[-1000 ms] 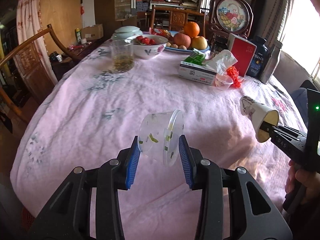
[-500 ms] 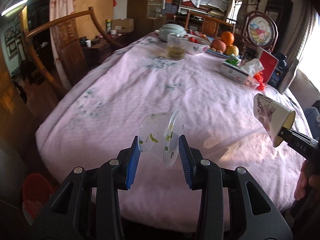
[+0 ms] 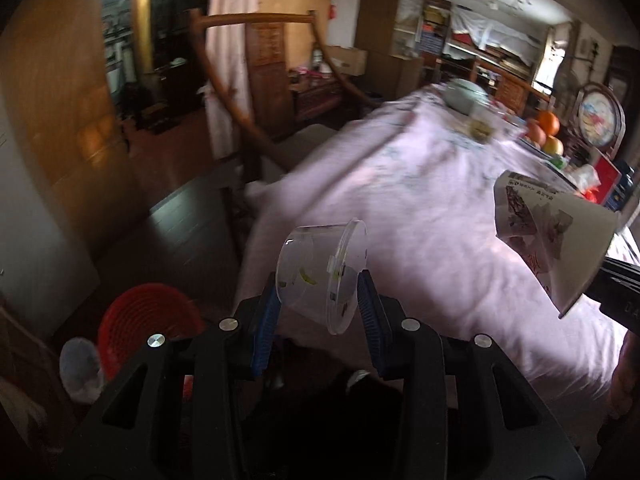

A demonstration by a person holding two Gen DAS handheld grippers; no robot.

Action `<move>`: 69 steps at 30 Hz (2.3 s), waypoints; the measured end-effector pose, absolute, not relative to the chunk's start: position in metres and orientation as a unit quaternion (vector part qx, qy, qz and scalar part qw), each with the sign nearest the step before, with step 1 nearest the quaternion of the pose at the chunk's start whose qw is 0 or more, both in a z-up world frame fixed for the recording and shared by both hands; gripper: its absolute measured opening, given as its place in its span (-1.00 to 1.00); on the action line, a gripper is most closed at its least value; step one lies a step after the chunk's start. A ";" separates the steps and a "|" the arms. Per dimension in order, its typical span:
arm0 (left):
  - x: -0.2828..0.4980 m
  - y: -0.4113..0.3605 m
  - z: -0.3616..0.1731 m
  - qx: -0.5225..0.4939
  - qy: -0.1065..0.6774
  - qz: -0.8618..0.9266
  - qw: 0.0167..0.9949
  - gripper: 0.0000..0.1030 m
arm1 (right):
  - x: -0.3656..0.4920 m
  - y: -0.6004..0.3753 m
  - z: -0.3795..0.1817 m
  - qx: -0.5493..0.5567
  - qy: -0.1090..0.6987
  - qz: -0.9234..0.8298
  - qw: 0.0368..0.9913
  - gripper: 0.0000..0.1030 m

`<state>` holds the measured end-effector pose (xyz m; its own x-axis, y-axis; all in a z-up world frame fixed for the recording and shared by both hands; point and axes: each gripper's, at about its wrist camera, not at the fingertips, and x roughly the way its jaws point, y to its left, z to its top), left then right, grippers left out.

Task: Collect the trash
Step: 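Carry both cups to the red basket and open both tools, then swing both empty tools back toward the table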

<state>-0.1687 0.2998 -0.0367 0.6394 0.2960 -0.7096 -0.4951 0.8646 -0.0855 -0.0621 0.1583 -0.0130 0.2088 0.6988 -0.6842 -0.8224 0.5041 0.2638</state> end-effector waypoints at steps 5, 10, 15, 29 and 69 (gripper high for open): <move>-0.210 0.361 -0.073 -0.174 0.386 0.291 0.858 -0.24 | -0.105 0.244 -0.026 -0.125 0.402 0.550 0.721 -0.93; -0.245 0.426 -0.128 -0.234 0.423 0.352 0.801 -0.24 | -0.135 0.324 -0.063 -0.172 0.438 0.578 0.667 -0.93; -0.273 0.473 -0.173 -0.277 0.438 0.401 0.756 -0.24 | -0.156 0.390 -0.112 -0.206 0.477 0.575 0.632 -0.93; -0.282 0.516 -0.234 -0.318 0.480 0.416 0.704 -0.24 | -0.154 0.483 -0.211 -0.221 0.552 0.539 0.597 -0.92; -0.162 0.339 -0.072 -0.190 0.410 0.305 0.839 0.76 | -0.016 0.126 -0.041 -0.058 0.395 0.440 0.805 0.69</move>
